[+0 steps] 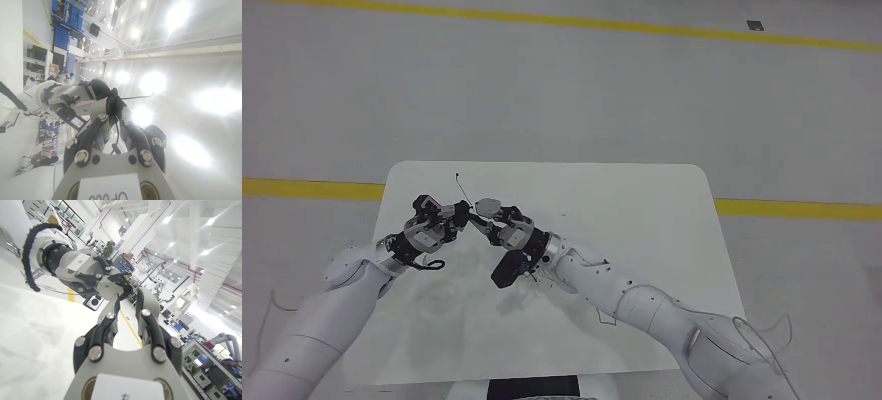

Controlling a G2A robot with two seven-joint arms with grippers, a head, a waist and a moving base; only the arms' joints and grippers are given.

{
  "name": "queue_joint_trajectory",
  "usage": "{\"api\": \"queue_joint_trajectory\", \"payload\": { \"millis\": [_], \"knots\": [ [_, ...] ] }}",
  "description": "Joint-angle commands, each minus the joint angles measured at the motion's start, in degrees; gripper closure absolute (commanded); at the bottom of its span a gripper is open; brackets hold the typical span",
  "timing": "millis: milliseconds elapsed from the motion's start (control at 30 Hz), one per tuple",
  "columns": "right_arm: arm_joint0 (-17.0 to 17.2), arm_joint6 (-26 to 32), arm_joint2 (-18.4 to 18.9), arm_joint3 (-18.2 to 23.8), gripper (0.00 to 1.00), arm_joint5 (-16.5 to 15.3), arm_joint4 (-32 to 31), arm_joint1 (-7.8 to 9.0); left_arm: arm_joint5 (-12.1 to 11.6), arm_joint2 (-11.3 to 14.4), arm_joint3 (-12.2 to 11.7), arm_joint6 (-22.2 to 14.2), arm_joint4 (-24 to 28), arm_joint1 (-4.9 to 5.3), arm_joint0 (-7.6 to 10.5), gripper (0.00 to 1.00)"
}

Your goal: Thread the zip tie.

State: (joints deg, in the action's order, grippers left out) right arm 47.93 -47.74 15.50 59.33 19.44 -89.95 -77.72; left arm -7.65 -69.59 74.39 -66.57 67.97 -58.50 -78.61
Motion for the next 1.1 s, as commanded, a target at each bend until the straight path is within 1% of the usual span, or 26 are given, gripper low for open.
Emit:
{"api": "queue_joint_trajectory", "payload": {
  "millis": [0,133,300,633,700,967,1033,1067],
  "knots": [
    [0.04,0.04,0.02,0.20,0.79,0.04,0.00,0.12,0.00,0.00,0.00,0.00,0.00,0.00,0.00,1.00],
    [0.06,0.06,0.08,0.61,0.81,0.04,0.00,0.35,0.00,0.00,0.00,0.00,0.00,0.00,0.00,1.00],
    [-0.04,0.33,0.07,1.03,0.80,0.04,0.00,0.53,0.00,0.00,0.00,0.00,0.00,0.00,0.00,1.00],
    [0.04,0.72,0.45,1.04,0.82,-0.27,0.00,0.49,0.00,0.00,0.00,0.00,0.00,0.00,0.00,1.00],
    [0.05,0.72,0.51,1.00,0.85,-0.29,0.00,0.46,0.00,0.00,0.00,0.00,0.00,0.00,0.00,1.00],
    [0.04,0.80,0.67,0.81,0.92,-0.46,0.00,0.28,0.00,0.00,0.00,0.00,0.00,0.00,0.00,1.00],
    [0.04,0.78,0.69,0.75,0.96,-0.44,0.00,0.24,0.00,0.00,0.00,0.00,0.00,0.00,0.00,1.00],
    [0.03,0.77,0.69,0.71,1.00,-0.44,0.00,0.23,0.00,0.00,0.00,0.00,0.00,0.00,0.00,1.00]
  ]
}}
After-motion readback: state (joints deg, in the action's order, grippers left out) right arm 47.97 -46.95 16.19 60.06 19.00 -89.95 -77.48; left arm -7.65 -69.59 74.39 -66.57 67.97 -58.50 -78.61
